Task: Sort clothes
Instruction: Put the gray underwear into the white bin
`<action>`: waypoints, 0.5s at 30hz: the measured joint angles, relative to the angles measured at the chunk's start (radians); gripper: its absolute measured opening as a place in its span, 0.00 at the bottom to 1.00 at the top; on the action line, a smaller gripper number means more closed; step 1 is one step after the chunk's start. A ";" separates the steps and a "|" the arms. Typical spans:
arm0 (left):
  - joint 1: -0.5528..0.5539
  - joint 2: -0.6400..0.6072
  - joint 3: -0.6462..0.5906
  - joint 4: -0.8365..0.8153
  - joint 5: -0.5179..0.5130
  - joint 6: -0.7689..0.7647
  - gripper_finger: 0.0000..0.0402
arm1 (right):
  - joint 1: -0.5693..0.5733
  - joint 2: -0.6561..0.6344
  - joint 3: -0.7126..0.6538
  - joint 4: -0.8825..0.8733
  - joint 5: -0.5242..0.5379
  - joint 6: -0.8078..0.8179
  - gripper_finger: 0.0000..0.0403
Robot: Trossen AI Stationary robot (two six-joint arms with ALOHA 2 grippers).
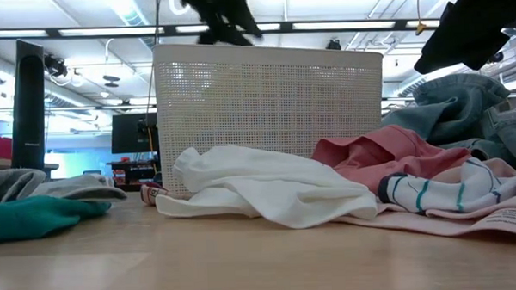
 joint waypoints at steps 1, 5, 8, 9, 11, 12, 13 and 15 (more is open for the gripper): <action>-0.024 -0.028 0.000 -0.013 -0.017 0.001 0.39 | 0.000 0.000 0.000 0.001 0.000 0.001 0.28; -0.131 -0.124 0.000 -0.085 -0.076 -0.020 0.39 | 0.000 0.000 0.000 0.000 0.000 0.000 0.28; -0.231 -0.175 0.000 -0.156 -0.155 -0.048 0.39 | 0.000 0.000 0.000 0.001 0.000 0.001 0.28; -0.264 -0.187 0.000 -0.194 -0.189 -0.067 0.39 | 0.000 0.000 0.000 0.000 0.000 0.001 0.28; -0.329 -0.208 0.000 -0.267 -0.260 -0.115 0.39 | 0.000 0.000 0.000 0.001 0.000 0.001 0.28; -0.362 -0.217 0.000 -0.318 -0.292 -0.153 0.39 | 0.000 0.000 0.000 0.002 0.000 0.001 0.28; -0.395 -0.222 0.000 -0.365 -0.321 -0.194 0.39 | 0.000 0.000 0.000 0.002 0.000 0.001 0.28; -0.463 -0.227 0.000 -0.443 -0.366 -0.283 0.39 | 0.000 0.000 0.000 0.001 0.000 0.001 0.28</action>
